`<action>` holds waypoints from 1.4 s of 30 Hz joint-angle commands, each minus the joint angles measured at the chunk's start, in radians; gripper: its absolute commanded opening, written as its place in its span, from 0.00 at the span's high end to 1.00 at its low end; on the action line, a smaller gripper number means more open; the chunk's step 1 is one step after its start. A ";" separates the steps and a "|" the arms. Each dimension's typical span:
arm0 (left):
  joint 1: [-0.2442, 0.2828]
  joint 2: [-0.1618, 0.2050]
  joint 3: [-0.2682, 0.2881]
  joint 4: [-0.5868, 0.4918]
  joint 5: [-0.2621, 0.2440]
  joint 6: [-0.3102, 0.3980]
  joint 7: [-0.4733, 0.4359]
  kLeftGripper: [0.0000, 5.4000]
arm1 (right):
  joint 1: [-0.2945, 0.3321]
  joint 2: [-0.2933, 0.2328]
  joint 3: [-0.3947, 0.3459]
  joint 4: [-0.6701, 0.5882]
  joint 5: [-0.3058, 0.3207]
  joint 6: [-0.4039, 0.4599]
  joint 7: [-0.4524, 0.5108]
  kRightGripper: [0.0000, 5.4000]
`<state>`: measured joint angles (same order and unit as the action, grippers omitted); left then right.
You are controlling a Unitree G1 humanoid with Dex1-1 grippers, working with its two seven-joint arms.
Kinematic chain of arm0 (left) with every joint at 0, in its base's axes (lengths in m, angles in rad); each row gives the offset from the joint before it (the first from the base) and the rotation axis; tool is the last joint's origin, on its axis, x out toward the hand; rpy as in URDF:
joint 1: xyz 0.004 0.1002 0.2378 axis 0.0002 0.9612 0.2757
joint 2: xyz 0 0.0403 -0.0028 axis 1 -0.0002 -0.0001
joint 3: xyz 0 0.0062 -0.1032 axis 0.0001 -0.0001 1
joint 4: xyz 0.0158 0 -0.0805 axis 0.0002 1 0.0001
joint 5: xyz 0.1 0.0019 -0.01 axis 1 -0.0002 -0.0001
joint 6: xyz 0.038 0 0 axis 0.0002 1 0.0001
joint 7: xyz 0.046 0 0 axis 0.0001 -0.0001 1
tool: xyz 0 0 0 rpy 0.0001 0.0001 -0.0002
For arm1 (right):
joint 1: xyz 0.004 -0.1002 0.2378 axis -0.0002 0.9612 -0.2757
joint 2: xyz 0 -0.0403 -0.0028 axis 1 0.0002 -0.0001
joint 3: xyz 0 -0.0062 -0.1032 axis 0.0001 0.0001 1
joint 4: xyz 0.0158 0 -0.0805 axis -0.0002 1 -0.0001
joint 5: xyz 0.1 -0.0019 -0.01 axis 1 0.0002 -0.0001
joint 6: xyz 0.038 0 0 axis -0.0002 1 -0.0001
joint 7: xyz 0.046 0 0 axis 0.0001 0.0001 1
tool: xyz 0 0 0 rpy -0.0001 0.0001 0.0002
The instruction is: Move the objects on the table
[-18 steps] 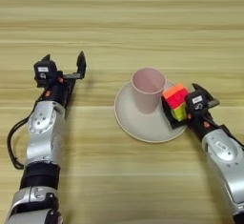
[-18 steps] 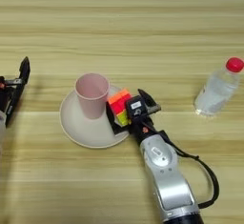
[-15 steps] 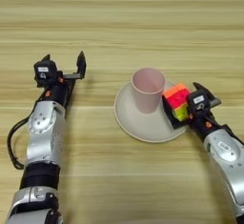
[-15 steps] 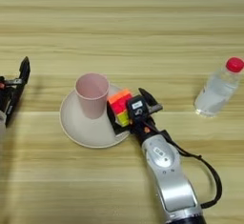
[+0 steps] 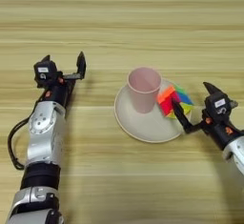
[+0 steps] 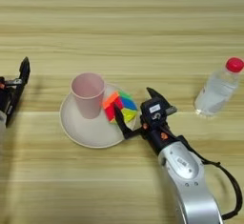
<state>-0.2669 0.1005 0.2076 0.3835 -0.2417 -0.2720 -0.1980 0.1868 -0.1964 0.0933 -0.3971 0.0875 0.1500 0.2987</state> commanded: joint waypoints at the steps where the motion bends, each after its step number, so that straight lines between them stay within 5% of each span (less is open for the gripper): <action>1: -0.005 0.007 0.007 0.010 0.009 -0.002 0.011 0.00 | 0.016 -0.014 -0.031 -0.049 0.076 0.031 0.036 0.01; 13: -0.008 0.020 0.017 0.023 0.013 0.000 0.010 0.00 | -0.007 -0.007 -0.103 -0.048 0.136 0.016 0.022 0.01; 22: 0.069 0.030 0.003 0.017 0.041 0.039 0.024 0.00 | -0.056 0.018 -0.198 -0.023 0.194 0.006 -0.022 0.01; 32: 0.141 0.064 -0.059 -0.033 0.102 0.117 0.003 0.00 | -0.068 0.037 -0.194 -0.013 0.208 0.015 -0.035 0.01; 42: 0.143 0.090 -0.070 0.016 0.141 0.186 0.026 0.00 | -0.072 0.054 -0.178 -0.024 0.204 0.017 -0.040 0.01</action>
<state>-0.1279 0.1755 0.1334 0.3738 -0.1153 -0.1179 -0.1812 0.1272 -0.1484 -0.0938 -0.4162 0.2859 0.1616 0.2664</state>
